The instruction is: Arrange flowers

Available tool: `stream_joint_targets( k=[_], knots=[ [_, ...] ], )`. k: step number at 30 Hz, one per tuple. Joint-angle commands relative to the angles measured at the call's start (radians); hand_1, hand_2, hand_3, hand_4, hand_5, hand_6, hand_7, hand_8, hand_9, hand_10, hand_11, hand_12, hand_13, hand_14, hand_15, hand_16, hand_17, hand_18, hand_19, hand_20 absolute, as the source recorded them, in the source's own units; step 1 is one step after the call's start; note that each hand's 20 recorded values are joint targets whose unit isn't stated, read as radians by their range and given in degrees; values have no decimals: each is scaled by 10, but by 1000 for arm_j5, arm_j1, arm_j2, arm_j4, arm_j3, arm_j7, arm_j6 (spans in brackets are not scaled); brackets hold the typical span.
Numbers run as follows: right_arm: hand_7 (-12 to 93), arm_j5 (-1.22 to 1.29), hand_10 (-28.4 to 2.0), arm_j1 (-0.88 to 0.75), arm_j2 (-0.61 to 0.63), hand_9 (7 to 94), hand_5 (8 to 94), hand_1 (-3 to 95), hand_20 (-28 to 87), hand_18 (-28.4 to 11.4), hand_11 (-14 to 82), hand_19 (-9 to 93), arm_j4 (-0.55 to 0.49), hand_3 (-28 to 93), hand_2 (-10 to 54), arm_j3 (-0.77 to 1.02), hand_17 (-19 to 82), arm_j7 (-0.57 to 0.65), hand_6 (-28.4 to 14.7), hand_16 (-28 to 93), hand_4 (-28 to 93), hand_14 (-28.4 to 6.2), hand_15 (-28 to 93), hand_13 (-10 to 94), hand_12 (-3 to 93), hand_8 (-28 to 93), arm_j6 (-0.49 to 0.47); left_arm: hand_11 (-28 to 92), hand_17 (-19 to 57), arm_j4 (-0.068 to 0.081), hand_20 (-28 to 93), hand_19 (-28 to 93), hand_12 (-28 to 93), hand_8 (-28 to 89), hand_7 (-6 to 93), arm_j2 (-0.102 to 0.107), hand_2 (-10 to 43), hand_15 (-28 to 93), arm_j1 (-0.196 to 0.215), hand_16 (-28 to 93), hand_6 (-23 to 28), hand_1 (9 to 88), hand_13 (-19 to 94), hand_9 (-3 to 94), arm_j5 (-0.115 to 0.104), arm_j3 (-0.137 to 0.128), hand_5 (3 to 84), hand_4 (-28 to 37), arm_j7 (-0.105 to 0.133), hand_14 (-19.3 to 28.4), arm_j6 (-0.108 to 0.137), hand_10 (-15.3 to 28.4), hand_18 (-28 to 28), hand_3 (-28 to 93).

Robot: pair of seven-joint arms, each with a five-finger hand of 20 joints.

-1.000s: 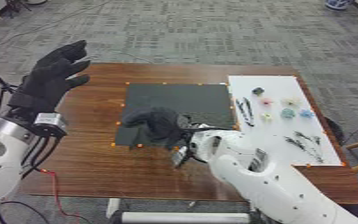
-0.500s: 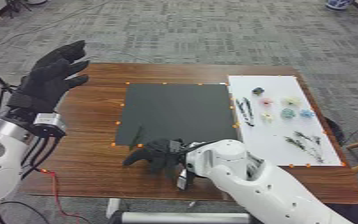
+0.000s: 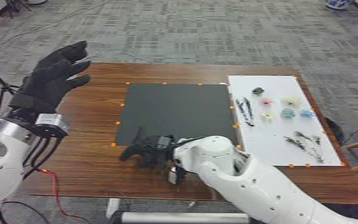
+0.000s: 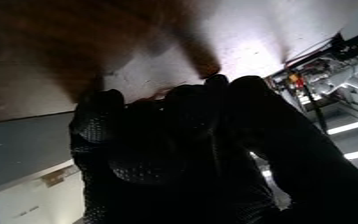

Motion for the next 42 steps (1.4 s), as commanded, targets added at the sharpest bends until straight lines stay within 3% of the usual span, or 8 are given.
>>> stream_joint_targets(
  k=[1, 12, 33, 42],
  knots=[
    [183, -28, -125, 39, -13, 757, 351, 218, 457, -230, 675, 868, 47, 932, 201, -32, 344, 47, 20, 339, -97, -114, 857, 757, 401, -149, 14, 124, -145, 1, 102, 387, 224, -89, 197, -4, -79, 363, -9, -18, 11, 260, 37, 135, 3, 3, 205, -256, 2, 113, 13, 83, 199, 702],
    [188, 9, -123, 79, 18, 767, 374, 212, 452, -233, 681, 877, 63, 932, 185, -79, 351, 111, 17, 341, -99, -111, 858, 764, 387, -153, 96, 124, -145, -6, 102, 386, 225, -88, 197, -8, -79, 362, 6, -17, 11, 261, 37, 134, 2, -6, 204, -255, 4, 113, 14, 84, 199, 701],
    [184, 3, -123, -72, 100, 770, 397, 202, 454, -235, 681, 877, -73, 932, 175, 25, 348, 17, 31, 345, -94, -113, 861, 765, 389, -151, 49, 125, -144, -10, 102, 385, 225, -88, 196, -13, -79, 362, 27, -17, 12, 260, 37, 135, 1, -26, 205, -256, 7, 113, 13, 84, 199, 702],
    [187, 8, -122, -42, 96, 771, 406, 202, 455, -235, 681, 876, -25, 932, 173, -6, 348, 41, 32, 345, -97, -113, 861, 764, 386, -152, 57, 123, -145, -7, 102, 386, 225, -88, 197, -14, -77, 361, 17, -17, 11, 261, 37, 135, 0, -16, 204, -255, 6, 113, 9, 83, 199, 699]
  ],
)
